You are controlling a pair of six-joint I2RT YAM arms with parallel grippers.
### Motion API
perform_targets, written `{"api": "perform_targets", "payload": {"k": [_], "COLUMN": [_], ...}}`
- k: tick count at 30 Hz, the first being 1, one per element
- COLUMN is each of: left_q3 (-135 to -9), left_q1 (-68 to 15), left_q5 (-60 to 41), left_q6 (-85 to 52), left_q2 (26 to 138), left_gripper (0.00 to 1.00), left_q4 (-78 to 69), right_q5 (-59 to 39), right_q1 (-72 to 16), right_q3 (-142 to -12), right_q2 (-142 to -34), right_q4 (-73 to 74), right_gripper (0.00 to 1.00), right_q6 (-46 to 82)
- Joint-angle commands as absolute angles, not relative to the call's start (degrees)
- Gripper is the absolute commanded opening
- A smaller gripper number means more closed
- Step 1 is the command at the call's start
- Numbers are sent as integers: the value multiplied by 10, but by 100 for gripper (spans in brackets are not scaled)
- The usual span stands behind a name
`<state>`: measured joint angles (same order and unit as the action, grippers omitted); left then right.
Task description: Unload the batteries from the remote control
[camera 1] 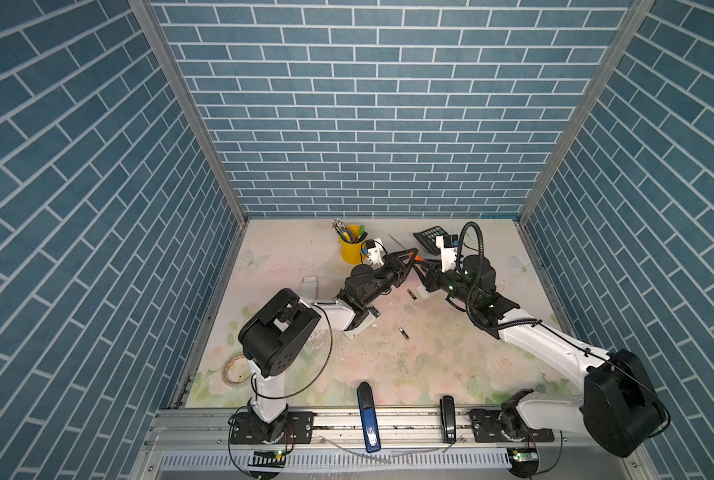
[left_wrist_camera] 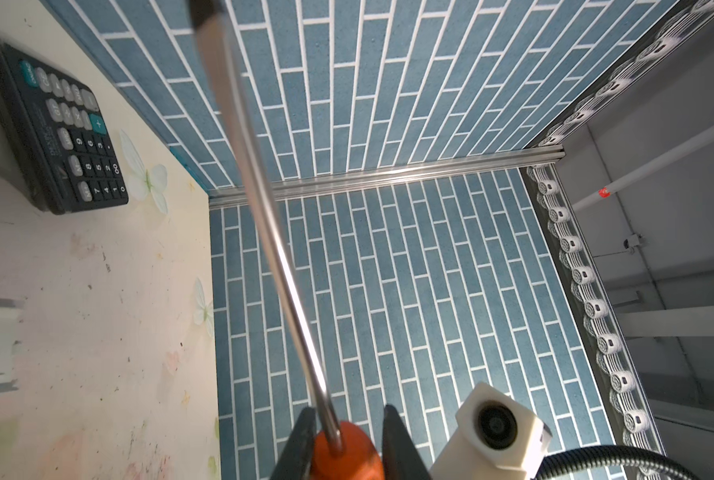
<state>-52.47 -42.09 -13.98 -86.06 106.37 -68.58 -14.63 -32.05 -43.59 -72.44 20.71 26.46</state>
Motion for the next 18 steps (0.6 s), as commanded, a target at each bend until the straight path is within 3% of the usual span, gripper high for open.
{"api": "perform_targets", "payload": {"k": [1,8,14,18], "left_q3": [-493,-436,-367,-334], "left_q1": [-425,-391,-369,-348], "left_q5": [-181,-179,-189,-211], "left_q6": [-764,-712,-675,-601], "left_q2": [1037,977,937,879], "left_gripper": [28,41,43,44], "left_q4": [-637,-600,-566,-438], "right_q5": [-91,-72,-82,-104], "right_q1": [-315,-315,-315,-316], "right_q3": [-494,-524,-556,-590], "right_q2": [-680,-641,-630,-630], "right_q4": [152,-22,-136,-234], "right_gripper": [0,0,0,0], "right_q6": [241,207,195,191]}}
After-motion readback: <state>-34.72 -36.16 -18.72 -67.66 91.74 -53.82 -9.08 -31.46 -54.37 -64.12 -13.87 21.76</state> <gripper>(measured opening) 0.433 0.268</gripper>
